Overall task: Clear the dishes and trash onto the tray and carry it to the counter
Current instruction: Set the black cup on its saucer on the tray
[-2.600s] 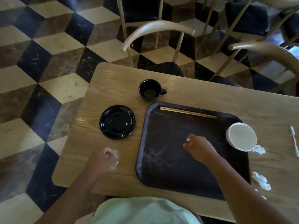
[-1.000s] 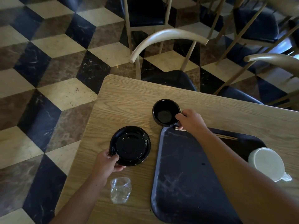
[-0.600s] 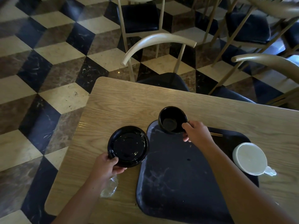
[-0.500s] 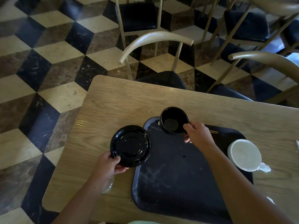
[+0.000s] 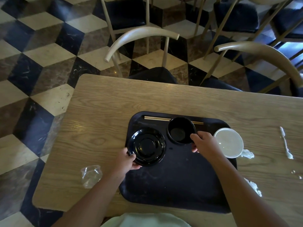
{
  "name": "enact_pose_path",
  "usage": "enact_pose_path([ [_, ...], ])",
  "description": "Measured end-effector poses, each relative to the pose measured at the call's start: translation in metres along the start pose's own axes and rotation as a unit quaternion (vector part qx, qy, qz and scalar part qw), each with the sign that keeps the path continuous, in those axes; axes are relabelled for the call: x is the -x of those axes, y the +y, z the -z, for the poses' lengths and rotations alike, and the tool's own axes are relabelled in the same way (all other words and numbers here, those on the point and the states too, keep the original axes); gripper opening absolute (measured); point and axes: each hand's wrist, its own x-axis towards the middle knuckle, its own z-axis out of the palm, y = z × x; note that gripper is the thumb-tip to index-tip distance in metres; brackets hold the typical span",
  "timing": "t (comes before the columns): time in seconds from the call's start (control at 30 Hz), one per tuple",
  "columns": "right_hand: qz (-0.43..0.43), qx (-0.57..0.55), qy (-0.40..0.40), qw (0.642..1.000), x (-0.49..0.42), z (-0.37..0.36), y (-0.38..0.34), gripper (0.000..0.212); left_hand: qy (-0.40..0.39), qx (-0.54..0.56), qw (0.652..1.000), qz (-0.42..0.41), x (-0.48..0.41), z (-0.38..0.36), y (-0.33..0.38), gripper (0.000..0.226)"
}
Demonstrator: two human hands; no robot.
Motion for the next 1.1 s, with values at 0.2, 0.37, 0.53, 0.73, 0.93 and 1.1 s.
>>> enact_pose_path([
  [0.2, -0.003, 0.004, 0.007, 1.0, 0.007, 0.003, 0.018, 0.036, 0.012, -0.025, 1.0, -0.01, -0.013, -0.021, 0.001, 0.01],
  [0.37, -0.01, 0.003, 0.003, 1.0, 0.008, -0.002, 0.024, 0.035, 0.018, -0.031, 0.999, -0.018, -0.022, -0.029, 0.005, 0.01],
  [0.53, 0.001, 0.008, -0.023, 1.0, 0.005, -0.01, 0.02, 0.033, 0.007, -0.037, 0.999, -0.032, -0.028, -0.028, 0.011, 0.016],
  [0.73, 0.021, 0.029, -0.049, 0.998, 0.001, -0.028, 0.007, 0.03, -0.037, -0.048, 0.998, -0.027, -0.033, -0.023, 0.008, 0.021],
  [0.93, 0.02, 0.055, -0.082, 0.995, -0.005, -0.047, -0.002, 0.03, 0.011, -0.026, 0.999, -0.035, -0.036, -0.03, -0.002, 0.034],
  [1.1, 0.033, 0.066, -0.089, 0.993, -0.01, -0.058, -0.008, 0.033, 0.003, -0.027, 0.999, -0.034, -0.035, -0.029, -0.001, 0.019],
])
